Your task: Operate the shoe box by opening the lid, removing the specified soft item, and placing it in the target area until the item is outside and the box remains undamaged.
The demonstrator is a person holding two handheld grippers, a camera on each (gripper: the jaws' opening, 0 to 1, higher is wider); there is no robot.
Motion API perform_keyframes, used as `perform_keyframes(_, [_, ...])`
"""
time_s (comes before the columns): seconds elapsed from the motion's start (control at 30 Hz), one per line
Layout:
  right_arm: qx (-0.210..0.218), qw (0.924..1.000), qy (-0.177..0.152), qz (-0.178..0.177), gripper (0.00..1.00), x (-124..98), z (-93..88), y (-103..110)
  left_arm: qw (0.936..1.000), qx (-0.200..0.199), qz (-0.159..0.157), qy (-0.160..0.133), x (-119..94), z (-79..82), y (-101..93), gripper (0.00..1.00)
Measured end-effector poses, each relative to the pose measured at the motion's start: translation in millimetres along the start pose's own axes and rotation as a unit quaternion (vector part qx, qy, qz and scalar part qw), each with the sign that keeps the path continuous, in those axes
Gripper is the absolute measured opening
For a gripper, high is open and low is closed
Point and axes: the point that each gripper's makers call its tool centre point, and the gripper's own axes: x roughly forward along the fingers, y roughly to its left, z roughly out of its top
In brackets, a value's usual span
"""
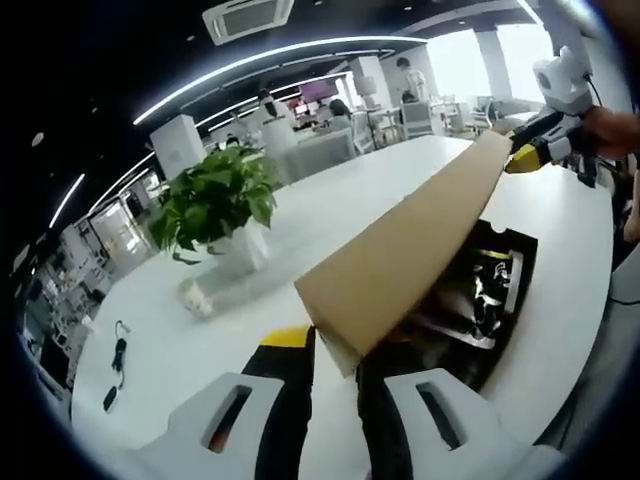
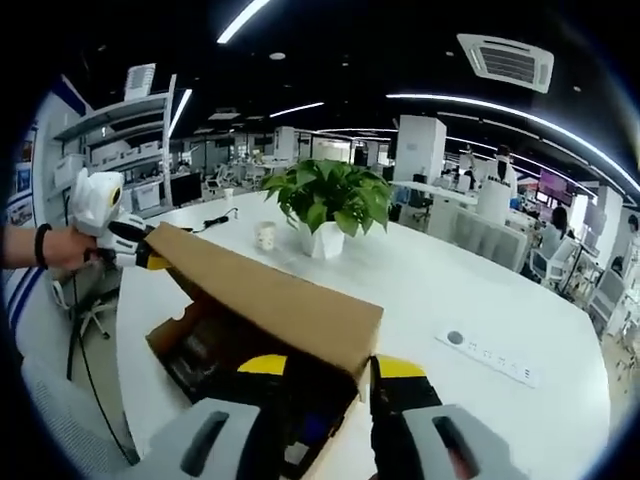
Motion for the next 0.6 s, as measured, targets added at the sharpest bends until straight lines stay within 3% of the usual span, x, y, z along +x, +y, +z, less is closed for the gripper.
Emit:
perform_keyframes(0.23, [0.006,0.9996,0.005,-0.026,0.02,7.0,-0.2,-16.4,1.0,-0.006,-0.002,0.0,2.0,1.2,2.4,0.13])
perform_keyframes(0.3, [0.037,0.9988,0.018,-0.025,0.02,10.3,-4.9,-17.7,0.9999,-0.011,-0.003,-0.002,2.8,2.1,3.3,0.13])
perform_keyframes(0.37, [0.064,0.9974,0.007,-0.033,0.01,14.2,-1.9,-21.3,0.9999,-0.016,-0.002,-0.003,3.9,2.9,4.7,0.13])
perform_keyframes(0.6, [0.064,0.997,0.001,-0.044,0.0,21.3,6.4,-27.1,0.9995,-0.03,-0.002,-0.007,10.1,7.0,11.7,0.12])
